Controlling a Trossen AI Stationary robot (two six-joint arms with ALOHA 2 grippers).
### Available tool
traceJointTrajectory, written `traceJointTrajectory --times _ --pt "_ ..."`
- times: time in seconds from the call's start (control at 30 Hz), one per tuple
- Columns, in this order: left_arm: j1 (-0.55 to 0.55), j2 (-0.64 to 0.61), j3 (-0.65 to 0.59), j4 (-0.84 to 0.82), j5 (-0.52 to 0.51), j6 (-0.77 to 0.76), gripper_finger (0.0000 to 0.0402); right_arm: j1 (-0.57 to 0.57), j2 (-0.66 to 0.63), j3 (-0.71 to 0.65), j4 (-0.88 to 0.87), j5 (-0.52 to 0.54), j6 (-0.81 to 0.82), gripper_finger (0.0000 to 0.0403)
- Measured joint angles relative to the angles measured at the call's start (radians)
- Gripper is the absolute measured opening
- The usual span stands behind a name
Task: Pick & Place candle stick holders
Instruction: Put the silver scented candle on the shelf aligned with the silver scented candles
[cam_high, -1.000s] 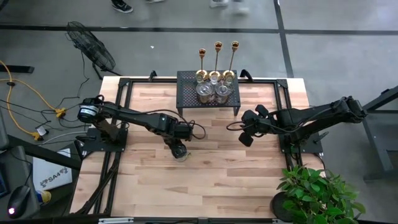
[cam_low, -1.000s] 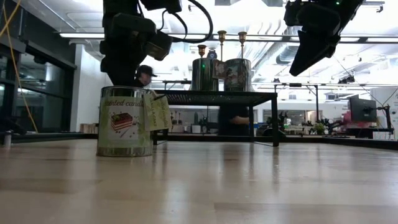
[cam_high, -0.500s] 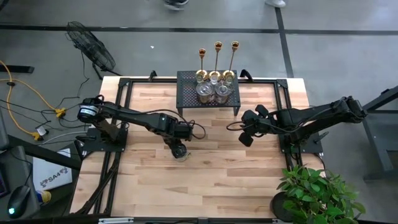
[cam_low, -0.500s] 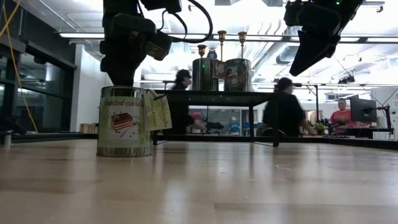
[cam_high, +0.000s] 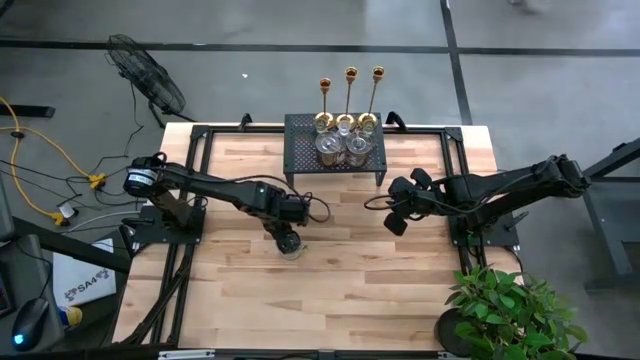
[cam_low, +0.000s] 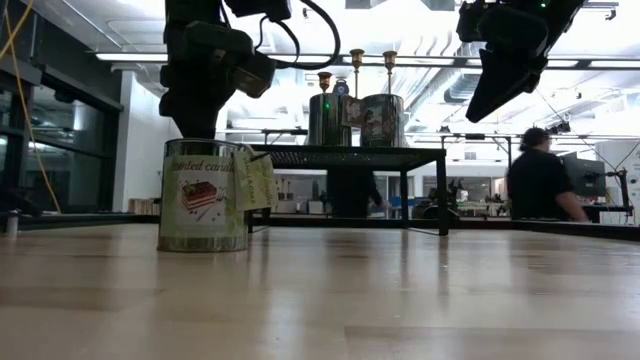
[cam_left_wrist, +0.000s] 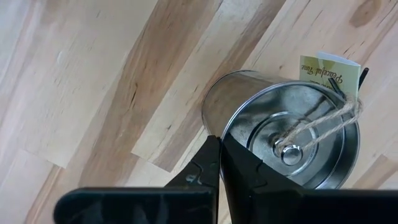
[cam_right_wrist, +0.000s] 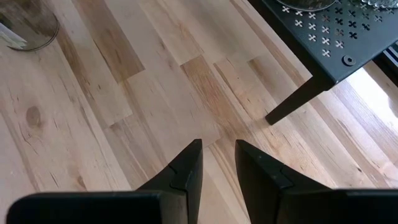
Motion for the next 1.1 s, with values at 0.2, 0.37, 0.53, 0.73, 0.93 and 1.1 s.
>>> traceJointTrajectory --times 0.2,0.37,0.53,0.73,0.93,1.1 --pt "-0.015 -0.01 0.035 -0.023 -0.017 -0.001 0.0 0.0 0.0 0.0 0.0 0.0 0.0 0.0087" --pt "-0.026 -0.006 0.091 -0.073 -0.041 0.004 0.0 0.0 0.0 0.0 0.0 0.0 0.0 0.0087" --pt "-0.024 -0.007 0.113 -0.084 -0.05 0.005 0.0 0.0 0.0 0.0 0.0 0.0 0.0 0.0087" --pt "-0.024 -0.009 0.158 -0.122 -0.05 0.009 0.0 0.0 0.0 0.0 0.0 0.0 0.0 0.0087" --pt "-0.023 -0.011 0.256 -0.219 -0.081 0.034 0.0 0.0 0.0 0.0 0.0 0.0 0.0 0.0087" --pt "-0.023 -0.012 0.373 -0.315 -0.134 0.053 0.0 0.0 0.0 0.0 0.0 0.0 0.0 0.0087"
